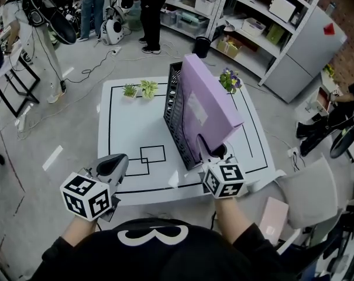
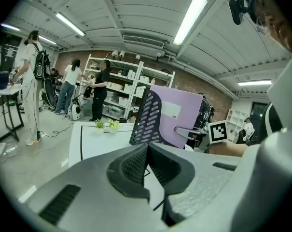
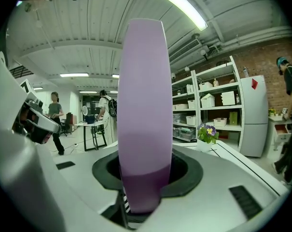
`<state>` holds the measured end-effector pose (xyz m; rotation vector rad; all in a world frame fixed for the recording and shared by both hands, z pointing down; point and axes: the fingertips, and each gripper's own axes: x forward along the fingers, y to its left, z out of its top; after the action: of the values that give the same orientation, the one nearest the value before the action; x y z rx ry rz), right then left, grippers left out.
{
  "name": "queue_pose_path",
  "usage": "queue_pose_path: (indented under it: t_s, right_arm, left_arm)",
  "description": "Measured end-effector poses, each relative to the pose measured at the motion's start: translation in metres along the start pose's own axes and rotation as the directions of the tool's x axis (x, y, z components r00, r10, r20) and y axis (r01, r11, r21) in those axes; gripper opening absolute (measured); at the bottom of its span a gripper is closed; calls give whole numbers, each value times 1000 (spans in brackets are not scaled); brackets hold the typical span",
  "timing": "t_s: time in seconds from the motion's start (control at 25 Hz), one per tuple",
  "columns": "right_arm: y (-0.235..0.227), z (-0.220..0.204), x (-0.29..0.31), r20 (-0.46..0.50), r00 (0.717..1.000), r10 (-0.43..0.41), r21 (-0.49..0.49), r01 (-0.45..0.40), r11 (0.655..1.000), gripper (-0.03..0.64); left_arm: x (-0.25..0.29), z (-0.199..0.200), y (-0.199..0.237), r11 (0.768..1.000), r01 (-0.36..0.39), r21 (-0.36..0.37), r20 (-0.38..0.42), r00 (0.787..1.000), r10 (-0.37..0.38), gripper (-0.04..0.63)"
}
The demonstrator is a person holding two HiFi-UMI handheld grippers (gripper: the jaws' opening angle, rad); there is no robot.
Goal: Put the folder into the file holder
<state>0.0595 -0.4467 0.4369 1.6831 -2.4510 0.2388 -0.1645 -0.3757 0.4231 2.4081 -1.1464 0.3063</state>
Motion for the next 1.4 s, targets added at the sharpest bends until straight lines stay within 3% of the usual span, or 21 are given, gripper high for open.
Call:
queue_pose_path:
  t_s: [0.4,0.64,0.92,1.4]
  right_arm:
    - [8,-18,1,-59,998,-12,-74,8,997,162]
    - [7,-20,-3,-77,997,-23,-70,18,997,179]
    - [10,-20,-27,-76,997,32,-28,-34,999,265]
    - [17,8,-86,-19,982,187,109,-184,977,267]
  left_arm:
    - [-11,-2,-10,1000,3,-10,17,1000,-2,5]
    - [-10,-2,-25,1000,26,-5,26,999,-26,6]
    - [-9,-1,-35,999,41,-8,39,998,-41,6]
    - [11,3,-65,993,121,-3,30,992,-120,6]
